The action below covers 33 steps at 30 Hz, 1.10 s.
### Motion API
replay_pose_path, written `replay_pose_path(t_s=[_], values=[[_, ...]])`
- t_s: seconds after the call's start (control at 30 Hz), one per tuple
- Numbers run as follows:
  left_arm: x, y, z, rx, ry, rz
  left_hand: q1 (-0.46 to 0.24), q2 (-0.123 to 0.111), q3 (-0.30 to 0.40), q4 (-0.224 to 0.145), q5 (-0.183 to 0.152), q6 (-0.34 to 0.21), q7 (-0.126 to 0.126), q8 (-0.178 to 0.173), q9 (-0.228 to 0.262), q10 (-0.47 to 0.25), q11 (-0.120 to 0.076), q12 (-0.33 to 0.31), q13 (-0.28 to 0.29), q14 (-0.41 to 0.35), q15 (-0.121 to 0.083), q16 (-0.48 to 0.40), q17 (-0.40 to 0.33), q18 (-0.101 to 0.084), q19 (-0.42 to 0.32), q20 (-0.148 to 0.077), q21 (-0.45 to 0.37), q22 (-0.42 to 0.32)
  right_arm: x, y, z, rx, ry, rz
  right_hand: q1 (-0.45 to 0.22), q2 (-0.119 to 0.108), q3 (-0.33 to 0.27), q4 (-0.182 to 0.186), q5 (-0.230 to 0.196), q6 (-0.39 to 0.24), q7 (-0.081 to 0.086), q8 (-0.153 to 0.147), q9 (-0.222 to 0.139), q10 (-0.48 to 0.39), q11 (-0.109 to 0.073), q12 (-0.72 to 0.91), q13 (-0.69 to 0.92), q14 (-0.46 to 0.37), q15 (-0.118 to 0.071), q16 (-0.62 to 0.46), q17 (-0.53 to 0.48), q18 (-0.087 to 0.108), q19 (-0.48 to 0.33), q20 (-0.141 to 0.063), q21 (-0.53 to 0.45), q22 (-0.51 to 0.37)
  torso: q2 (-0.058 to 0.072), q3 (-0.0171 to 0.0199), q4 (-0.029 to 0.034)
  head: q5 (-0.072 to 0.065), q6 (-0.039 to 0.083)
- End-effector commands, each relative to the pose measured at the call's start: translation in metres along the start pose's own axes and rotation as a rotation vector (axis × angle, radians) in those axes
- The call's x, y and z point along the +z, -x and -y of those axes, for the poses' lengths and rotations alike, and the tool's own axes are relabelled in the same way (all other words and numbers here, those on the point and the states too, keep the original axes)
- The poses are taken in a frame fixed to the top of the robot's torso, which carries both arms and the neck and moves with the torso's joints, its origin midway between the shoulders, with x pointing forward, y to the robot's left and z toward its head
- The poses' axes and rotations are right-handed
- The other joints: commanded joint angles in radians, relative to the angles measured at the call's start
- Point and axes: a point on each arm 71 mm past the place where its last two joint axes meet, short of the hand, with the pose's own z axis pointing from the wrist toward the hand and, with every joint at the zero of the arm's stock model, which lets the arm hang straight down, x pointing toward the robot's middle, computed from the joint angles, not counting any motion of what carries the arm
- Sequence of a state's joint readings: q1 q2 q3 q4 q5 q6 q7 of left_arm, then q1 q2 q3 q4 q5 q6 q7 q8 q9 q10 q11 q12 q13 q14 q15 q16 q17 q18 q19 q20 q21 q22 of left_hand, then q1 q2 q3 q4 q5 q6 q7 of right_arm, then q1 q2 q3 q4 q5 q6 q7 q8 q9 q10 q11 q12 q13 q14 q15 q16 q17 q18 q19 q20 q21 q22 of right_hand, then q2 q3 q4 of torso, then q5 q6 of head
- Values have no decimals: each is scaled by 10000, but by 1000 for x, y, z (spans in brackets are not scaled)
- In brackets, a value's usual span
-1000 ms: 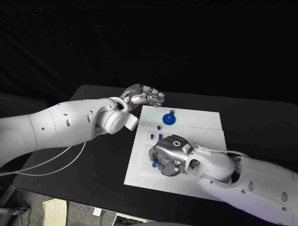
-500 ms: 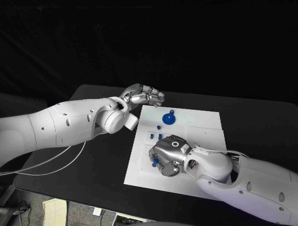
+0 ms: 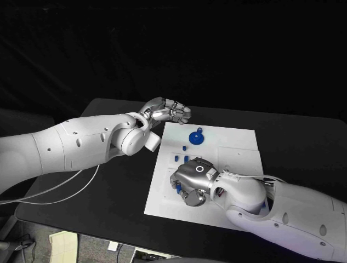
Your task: Assemble the parts on the task board
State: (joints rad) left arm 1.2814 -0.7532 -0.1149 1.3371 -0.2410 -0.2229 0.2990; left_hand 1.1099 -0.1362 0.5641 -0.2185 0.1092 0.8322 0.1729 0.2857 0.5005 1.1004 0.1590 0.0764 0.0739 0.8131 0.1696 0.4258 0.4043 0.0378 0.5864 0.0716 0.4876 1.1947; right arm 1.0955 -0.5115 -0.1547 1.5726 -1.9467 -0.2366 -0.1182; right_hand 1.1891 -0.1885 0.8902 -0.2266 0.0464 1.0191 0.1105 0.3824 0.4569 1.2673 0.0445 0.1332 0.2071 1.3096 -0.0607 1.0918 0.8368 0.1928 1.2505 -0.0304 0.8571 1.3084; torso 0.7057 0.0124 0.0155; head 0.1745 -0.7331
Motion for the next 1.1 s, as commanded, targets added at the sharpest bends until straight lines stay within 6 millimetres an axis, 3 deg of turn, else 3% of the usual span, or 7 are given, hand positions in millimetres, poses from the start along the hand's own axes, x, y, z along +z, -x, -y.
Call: replay_pose_path(t_s=[0.03, 0.37, 0.47, 0.53, 0.57, 0.73, 1.1], values=[[1, -2, 2, -96, -83, -122, 22, 116, -63, 9, 39, 66, 29, 51, -17, 94, -1, 0, -9, 29, -2, 34, 16, 198, 68, -29, -67, 16, 0, -7, -4, -157, 89, -589, 12, 45, -19, -61, 22, 63, -11, 58, 11, 482, -15, 45, 249, -24, -86, 41, -12, 690, 60, -85, 41, 141, 3, -5, -3, 0, -10], [0, -1, 1, -91, -73, -104, 21, 117, -64, 8, 38, 66, 30, 52, -19, 95, -1, -2, -10, 28, -2, 35, 16, 197, 70, -29, -72, 19, -2, -9, 0, 86, 12, -727, -53, 21, -18, -50, 35, 46, -2, 46, 17, 457, -2, 20, 253, -38, -71, 28, -30, 690, 37, -64, 30, 139, 0, 4, -4, 5, -20], [0, -1, 1, -89, -65, -97, 20, 115, -65, 8, 37, 66, 30, 53, -20, 95, 0, -3, -10, 28, -2, 36, 16, 197, 70, -29, -73, 20, -3, -9, 1, 288, -9, -594, -435, -172, -354, -135, 930, -65, 54, -49, 2, 334, 63, -94, 250, -29, -18, 25, -88, 690, 21, -18, 45, 151, -1, 4, -9, 7, -22], [0, -1, 1, -92, -63, -107, 20, 115, -66, 7, 37, 66, 30, 53, -20, 95, 0, -3, -10, 27, -2, 36, 16, 197, 71, -29, -74, 20, -3, -8, 1, 376, -11, -475, -671, -277, -669, -180, 1203, -140, 91, -98, -4, 257, 97, -156, 244, -27, 5, 33, -109, 689, 26, -10, 59, 155, -3, 4, -12, 6, -19], [0, -1, 1, -93, -63, -108, 20, 114, -66, 7, 37, 66, 30, 53, -20, 95, 0, -3, -11, 27, -2, 36, 16, 197, 71, -29, -74, 20, -3, -8, 2, 409, -29, -417, -921, -476, -955, -186, 1198, -298, 158, -186, -37, 90, 132, -254, 206, -25, 74, 41, -112, 690, 38, 1, 80, 164, -3, 4, -12, 6, -19], [0, -1, 1, -91, -60, -105, 19, 114, -66, 7, 37, 65, 30, 53, -21, 94, 0, -5, -11, 26, -1, 36, 16, 196, 71, -29, -76, 22, -3, -6, 3, 453, -129, -102, -1190, -541, -1915, -358, 1179, -892, 407, -510, -163, -564, 387, -642, 29, -14, 301, 126, -119, 690, 53, -26, 92, 145, 1, 5, -8, -4, -12], [0, 0, 1, -90, -48, -98, 18, 113, -67, 7, 36, 65, 30, 54, -22, 94, 1, -6, -12, 25, -1, 37, 15, 196, 72, -28, -79, 23, -5, -3, 5, 501, -225, 247, -986, -623, -2024, -303, 1101, -1079, 497, -607, -218, -793, 470, -660, -64, -49, 381, 159, -149, 690, 44, -30, 33, 103, 5, 1, -4, -35, 4]])
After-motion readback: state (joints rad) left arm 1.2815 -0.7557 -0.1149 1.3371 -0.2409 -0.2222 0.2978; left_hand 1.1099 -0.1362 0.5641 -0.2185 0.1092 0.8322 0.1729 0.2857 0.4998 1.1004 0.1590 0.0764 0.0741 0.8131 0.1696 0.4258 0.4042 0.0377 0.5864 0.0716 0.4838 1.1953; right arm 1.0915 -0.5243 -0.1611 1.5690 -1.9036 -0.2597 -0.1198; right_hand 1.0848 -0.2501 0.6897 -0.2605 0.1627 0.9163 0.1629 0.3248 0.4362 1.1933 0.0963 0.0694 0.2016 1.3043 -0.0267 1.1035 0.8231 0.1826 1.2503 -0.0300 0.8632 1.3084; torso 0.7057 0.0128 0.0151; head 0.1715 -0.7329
